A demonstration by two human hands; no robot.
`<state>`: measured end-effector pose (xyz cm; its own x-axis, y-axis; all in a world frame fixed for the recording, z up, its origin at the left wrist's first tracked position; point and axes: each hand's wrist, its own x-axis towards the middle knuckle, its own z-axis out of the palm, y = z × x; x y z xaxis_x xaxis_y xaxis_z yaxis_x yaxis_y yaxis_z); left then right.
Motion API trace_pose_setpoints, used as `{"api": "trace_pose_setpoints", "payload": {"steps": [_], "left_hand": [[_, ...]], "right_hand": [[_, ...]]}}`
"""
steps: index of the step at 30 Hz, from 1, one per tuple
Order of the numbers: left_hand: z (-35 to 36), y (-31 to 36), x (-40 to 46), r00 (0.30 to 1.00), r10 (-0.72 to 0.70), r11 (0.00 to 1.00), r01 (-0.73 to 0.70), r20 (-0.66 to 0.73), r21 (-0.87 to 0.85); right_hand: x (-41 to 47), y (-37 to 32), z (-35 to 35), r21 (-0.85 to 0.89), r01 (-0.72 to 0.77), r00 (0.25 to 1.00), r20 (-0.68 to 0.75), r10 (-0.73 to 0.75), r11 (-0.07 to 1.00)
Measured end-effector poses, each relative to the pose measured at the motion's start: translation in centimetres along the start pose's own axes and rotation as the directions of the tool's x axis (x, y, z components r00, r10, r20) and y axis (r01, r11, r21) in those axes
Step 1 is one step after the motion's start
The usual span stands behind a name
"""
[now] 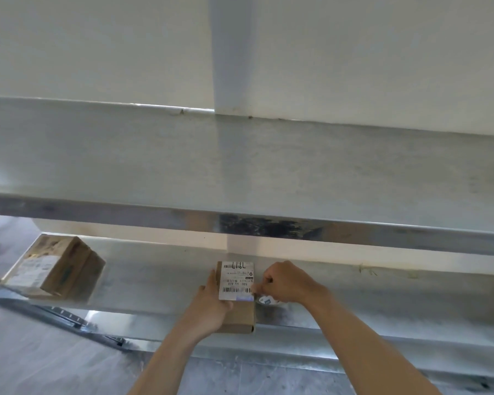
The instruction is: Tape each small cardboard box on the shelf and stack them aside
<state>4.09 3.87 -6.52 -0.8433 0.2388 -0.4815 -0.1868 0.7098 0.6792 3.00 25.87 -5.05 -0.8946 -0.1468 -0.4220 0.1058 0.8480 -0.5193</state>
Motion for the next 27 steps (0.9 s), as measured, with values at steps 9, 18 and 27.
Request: {"api": "trace_pose_setpoints", "payload": {"steps": [9,18,27], "left_hand": [[3.6,4.5,-0.2,0.959,-0.212,0.972,0.228,-0.188,0.065],[2.7,3.6,-0.2,0.97,-0.186,0.981,0.192,-0.154,0.027],[0.8,1.3,-0.7,0.981,-0.166,0.907,0.112,-0.1,-0.405]], "right_hand": [[-0.2,0.1,0.3,0.064,-0.042,0.999,-0.023,0.044,0.997],[-1.0,1.0,-0.7,0.251,0.037,0.999,-0.011,-0.035,0.967],[-1.2,1.6,-1.4,0.213,0.032,0.999,-0.025,-0.028,0.976]]}}
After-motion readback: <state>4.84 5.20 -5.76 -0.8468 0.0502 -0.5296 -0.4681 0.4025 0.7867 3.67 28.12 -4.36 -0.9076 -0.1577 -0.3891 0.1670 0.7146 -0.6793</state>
